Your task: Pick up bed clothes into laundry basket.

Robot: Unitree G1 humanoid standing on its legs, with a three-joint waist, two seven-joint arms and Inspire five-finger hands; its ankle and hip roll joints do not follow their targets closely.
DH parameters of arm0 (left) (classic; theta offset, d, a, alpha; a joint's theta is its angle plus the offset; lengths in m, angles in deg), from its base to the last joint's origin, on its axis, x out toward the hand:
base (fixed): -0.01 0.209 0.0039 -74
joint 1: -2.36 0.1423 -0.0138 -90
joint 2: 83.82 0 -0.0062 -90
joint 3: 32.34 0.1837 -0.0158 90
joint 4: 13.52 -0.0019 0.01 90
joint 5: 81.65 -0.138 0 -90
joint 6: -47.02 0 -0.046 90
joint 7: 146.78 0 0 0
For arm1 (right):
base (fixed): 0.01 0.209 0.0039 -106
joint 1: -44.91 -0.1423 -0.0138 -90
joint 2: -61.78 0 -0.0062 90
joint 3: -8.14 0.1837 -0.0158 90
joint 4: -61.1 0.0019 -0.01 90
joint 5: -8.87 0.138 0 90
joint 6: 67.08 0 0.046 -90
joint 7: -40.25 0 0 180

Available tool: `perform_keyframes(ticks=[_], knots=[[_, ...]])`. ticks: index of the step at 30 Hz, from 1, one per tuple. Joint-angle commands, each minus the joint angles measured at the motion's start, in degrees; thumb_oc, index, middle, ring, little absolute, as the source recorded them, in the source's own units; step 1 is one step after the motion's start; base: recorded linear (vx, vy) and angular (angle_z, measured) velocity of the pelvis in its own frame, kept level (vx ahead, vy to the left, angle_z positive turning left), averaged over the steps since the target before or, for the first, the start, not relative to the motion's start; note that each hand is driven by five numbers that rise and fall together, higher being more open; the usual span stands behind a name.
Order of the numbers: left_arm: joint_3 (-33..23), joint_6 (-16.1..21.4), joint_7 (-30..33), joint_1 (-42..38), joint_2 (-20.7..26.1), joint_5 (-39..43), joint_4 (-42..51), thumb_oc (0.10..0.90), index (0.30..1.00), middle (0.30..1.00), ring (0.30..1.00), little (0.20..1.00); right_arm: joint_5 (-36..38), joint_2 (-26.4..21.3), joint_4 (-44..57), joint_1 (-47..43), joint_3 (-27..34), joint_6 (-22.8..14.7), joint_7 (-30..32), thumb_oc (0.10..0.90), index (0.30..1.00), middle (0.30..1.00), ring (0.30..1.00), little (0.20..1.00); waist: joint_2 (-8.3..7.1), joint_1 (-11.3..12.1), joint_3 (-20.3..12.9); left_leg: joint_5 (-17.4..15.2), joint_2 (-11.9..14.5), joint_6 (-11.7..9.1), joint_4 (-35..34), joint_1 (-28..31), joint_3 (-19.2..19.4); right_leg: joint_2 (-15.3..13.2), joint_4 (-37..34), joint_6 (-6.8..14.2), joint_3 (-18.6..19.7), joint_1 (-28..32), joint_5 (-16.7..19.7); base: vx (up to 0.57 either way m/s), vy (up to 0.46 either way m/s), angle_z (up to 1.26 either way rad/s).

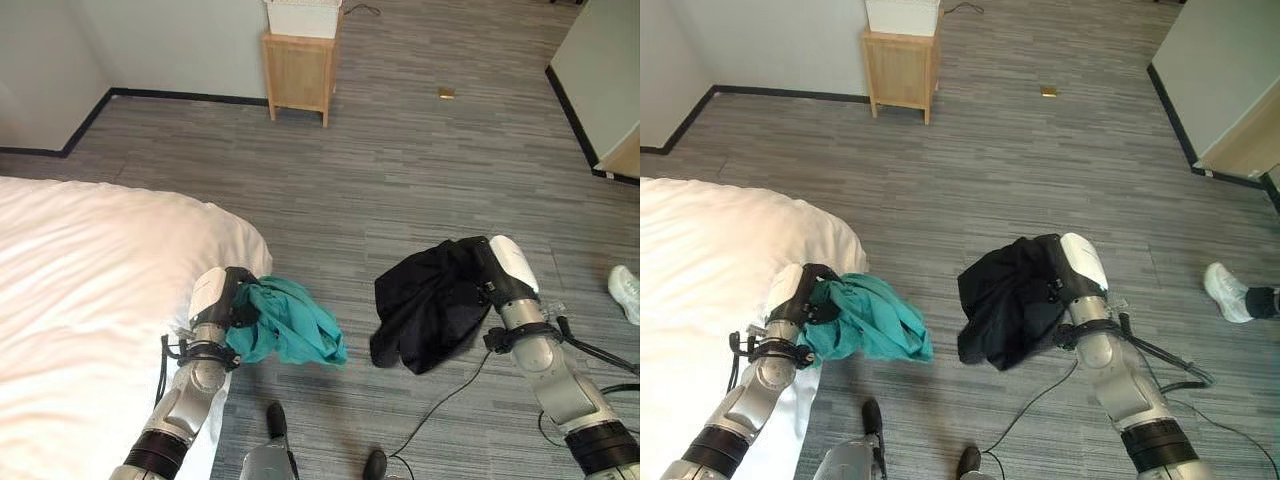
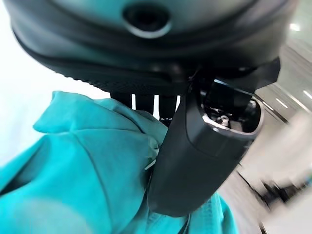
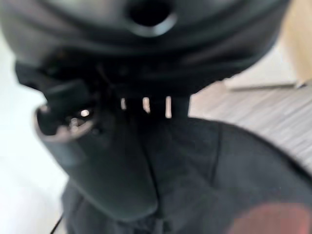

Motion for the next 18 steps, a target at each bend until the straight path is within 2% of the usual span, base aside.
perform_keyframes(ticks=[1, 2, 3, 4, 5, 6, 7, 8, 9, 10, 11, 12, 13, 14, 15, 16, 17, 18], knots=[[-3.79, 3.58, 1.87, -1.81, 1.55, 4.09, 7.31, 0.4, 0.3, 0.3, 0.3, 0.3, 1.01, -2.49, 2.61, -8.81, 1.68, -3.58, 0.9, 0.4, 0.3, 0.3, 0.3, 0.3, 2.92, 2.13, -4.93, 3.32, 9.22, -7.58, -3.53, -10.1, 0.87, 0.97, 0.72, 4.3, -1.61, 9.32, -12.77, 0.27, 0.09, 0.34], [-3.79, 3.58, 1.87, -1.81, 1.55, 4.09, 7.31, 0.4, 0.3, 0.3, 0.3, 0.3, 1.01, -2.49, 2.61, -8.81, 1.68, -3.58, 0.9, 0.4, 0.3, 0.3, 0.3, 0.3, 2.91, 2.13, -4.93, 3.32, 9.21, -7.58, -3.53, -10.1, 0.88, 0.97, 0.72, 4.3, -1.61, 9.32, -12.77, 0.81, 0.2, 0.47], [-5.44, 3.23, 0.82, 0.33, 2.08, 5.49, 9.62, 0.4, 0.3, 0.3, 0.3, 0.3, -0.34, -0.45, 2.99, -8.05, 1.42, -2.87, -0.77, 0.4, 0.3, 0.3, 0.3, 0.3, 2.24, 2.22, -7.19, 5.88, 12.86, -8.03, -3.58, -9.14, 6.41, 0.57, 0.99, 5.8, -0.68, 12.65, -15.34, 0.81, 0.203, 0.29], [-5.45, 3.2, 0.79, 0.41, 2.13, 5.49, 9.68, 0.4, 0.3, 0.3, 0.3, 0.3, -0.35, -0.39, 3.02, -7.99, 1.42, -2.86, -0.77, 0.4, 0.3, 0.3, 0.3, 0.3, 2.09, 2.24, -7.17, 5.83, 12.77, -8.07, -3.58, -9.02, 6.48, 0.45, 1.03, 5.81, -0.69, 12.73, -15.43, 1.0, 0.287, 0.15], [-5.52, 3.16, 0.63, 0.27, 2.49, 5.59, 9.96, 0.4, 0.3, 0.3, 0.3, 0.3, -1.14, 0.25, 3.0, -7.79, 1.28, -2.66, -0.74, 0.4, 0.3, 0.3, 0.3, 0.3, 1.73, 2.82, -7.52, 7.38, 12.7, -7.0, -2.89, -9.53, 7.18, -0.18, 2.66, 6.4, -0.42, 13.0, -14.36, 0.63, 0.175, 0.0], [-4.31, 3.68, 0.01, 0.09, 3.15, 5.93, 10.76, 0.4, 0.3, 0.3, 0.3, 0.3, -2.72, 2.75, 3.32, -5.47, 2.58, -2.11, -0.52, 0.4, 0.3, 0.3, 0.3, 0.3, -0.76, 3.5, -7.9, 5.56, 10.34, -5.86, -1.15, -9.28, 6.13, -3.4, 9.05, 7.94, 0.02, 12.85, -12.63, 0.63, 0.18, -0.16], [-4.21, 3.67, 0.02, 0.1, 3.28, 5.95, 10.77, 0.4, 0.3, 0.3, 0.3, 0.3, -2.76, 2.88, 3.42, -5.3, 2.73, -2.09, -0.55, 0.4, 0.3, 0.3, 0.3, 0.3, -1.08, 3.63, -8.02, 5.45, 10.13, -5.8, -1.09, -9.33, 6.28, -3.71, 9.3, 8.04, 0.03, 12.66, -12.82, 0.8, 0.26, -0.47], [-2.3, 3.7, -0.03, -1.03, 3.59, 6.78, 10.63, 0.4, 0.3, 0.3, 0.3, 0.3, -3.09, 4.5, 3.18, -3.88, 3.4, -2.15, 0.68, 0.4, 0.3, 0.3, 0.3, 0.3, -2.83, 3.2, -7.05, 1.46, 6.99, -2.76, 1.64, -9.04, 6.04, -7.86, 21.2, 9.91, 0.09, 9.52, -4.49, 0.73, 0.351, -0.37], [-1.1, 3.49, -0.63, -1.69, 4.28, 6.21, 11.17, 0.4, 0.3, 0.3, 0.3, 0.3, -3.67, 5.3, 3.8, -3.88, 4.01, -1.98, 1.36, 0.4, 0.3, 0.3, 0.3, 0.3, -3.14, 1.87, -6.5, -1.69, 3.91, -0.33, 1.08, -6.64, 5.9, -10.01, 31.06, 10.1, 1.29, 4.85, 4.55, 0.72, 0.362, 0.08], [-1.11, 3.48, -0.64, -1.75, 4.32, 6.2, 11.15, 0.4, 0.3, 0.3, 0.3, 0.3, -3.71, 5.35, 3.87, -3.86, 4.06, -1.95, 1.35, 0.4, 0.3, 0.3, 0.3, 0.3, -3.31, 1.98, -6.53, -1.82, 3.64, -0.04, 0.95, -6.67, 6.09, -10.37, 31.6, 10.12, 1.55, 4.39, 4.49, 0.57, 0.296, 0.82], [-0.54, 3.36, -0.42, -2.87, 4.97, 6.02, 11.15, 0.4, 0.3, 0.3, 0.3, 0.3, -3.93, 5.99, 4.28, -3.94, 4.58, -1.84, 1.96, 0.4, 0.3, 0.3, 0.3, 0.3, -3.14, 0.84, -6.12, -3.62, 2.0, 1.06, -0.12, -4.36, 5.57, -9.85, 35.9, 10.05, 3.05, 0.56, 5.8, 0.39, 0.192, 0.94], [-0.01, 3.49, -0.27, -3.58, 5.12, 6.03, 11.17, 0.4, 0.3, 0.3, 0.3, 0.3, -3.98, 6.41, 5.08, -3.8, 5.03, -1.89, 2.15, 0.4, 0.3, 0.3, 0.3, 0.3, -1.99, -0.49, -5.42, -3.98, 2.11, 1.76, -0.66, -2.47, 5.91, -7.94, 37.49, 9.18, 3.11, -3.64, 3.43, 0.75, 0.269, 0.69], [0.92, 3.38, 0.08, -5.25, 4.72, 6.1, 11.03, 0.4, 0.3, 0.3, 0.3, 0.3, -4.37, 6.26, 6.26, -3.69, 5.82, -1.81, 2.71, 0.4, 0.3, 0.3, 0.3, 0.3, -0.49, -3.96, -3.63, -5.68, 0.91, 1.73, -2.68, 2.23, 4.03, -4.5, 38.65, 8.4, 3.74, -13.35, -2.05, 0.54, 0.167, 0.12], [0.92, 3.38, 0.11, -5.38, 4.61, 6.1, 10.93, 0.4, 0.3, 0.3, 0.3, 0.3, -4.38, 6.17, 6.32, -3.73, 5.84, -1.78, 2.71, 0.4, 0.3, 0.3, 0.3, 0.3, -0.52, -4.17, -3.55, -5.63, 0.7, 1.74, -2.97, 2.34, 3.84, -4.73, 39.11, 8.41, 3.6, -13.42, -2.44, 0.73, 0.095, 0.22], [1.12, 3.55, -0.2, -5.93, 4.0, 6.0, 10.92, 0.4, 0.3, 0.3, 0.3, 0.3, -4.26, 6.06, 7.13, -3.47, 6.34, -1.65, 2.76, 0.4, 0.3, 0.3, 0.3, 0.3, 0.07, -6.66, -2.51, -8.07, -0.2, 1.16, -3.61, 6.65, 2.91, -3.94, 31.74, 7.03, 1.66, -17.12, -6.33, 0.38, -0.001, 0.48], [1.08, 3.56, -0.22, -5.89, 3.96, 5.99, 10.93, 0.4, 0.3, 0.3, 0.3, 0.3, -4.26, 6.02, 7.17, -3.45, 6.3, -1.63, 2.75, 0.4, 0.3, 0.3, 0.3, 0.3, 0.23, -6.92, -2.28, -8.2, -0.04, 1.07, -3.57, 6.91, 2.66, -3.77, 31.38, 6.99, 1.32, -16.49, -6.35, 0.58, -0.019, 0.66], [1.06, 3.7, -0.36, -5.86, 3.71, 6.02, 10.96, 0.4, 0.3, 0.3, 0.3, 0.3, -4.25, 5.85, 7.4, -3.42, 6.44, -1.68, 2.89, 0.4, 0.3, 0.3, 0.3, 0.3, 0.04, -7.54, -2.3, -9.52, -0.79, 0.67, -3.8, 8.87, 2.67, -3.96, 25.77, 5.99, 0.34, -18.16, -6.31, 0.5, -0.084, 0.67], [0.81, 3.89, -0.57, -5.85, 3.38, 6.0, 10.92, 0.4, 0.3, 0.3, 0.3, 0.3, -4.15, 5.7, 7.7, -3.18, 6.69, -1.51, 3.12, 0.4, 0.3, 0.3, 0.3, 0.3, 0.01, -8.49, -2.34, -11.5, -1.01, -0.28, -4.07, 11.87, 2.36, -3.58, 17.01, 5.57, -1.3, -19.34, -4.31, 0.96, -0.19, 0.73]])
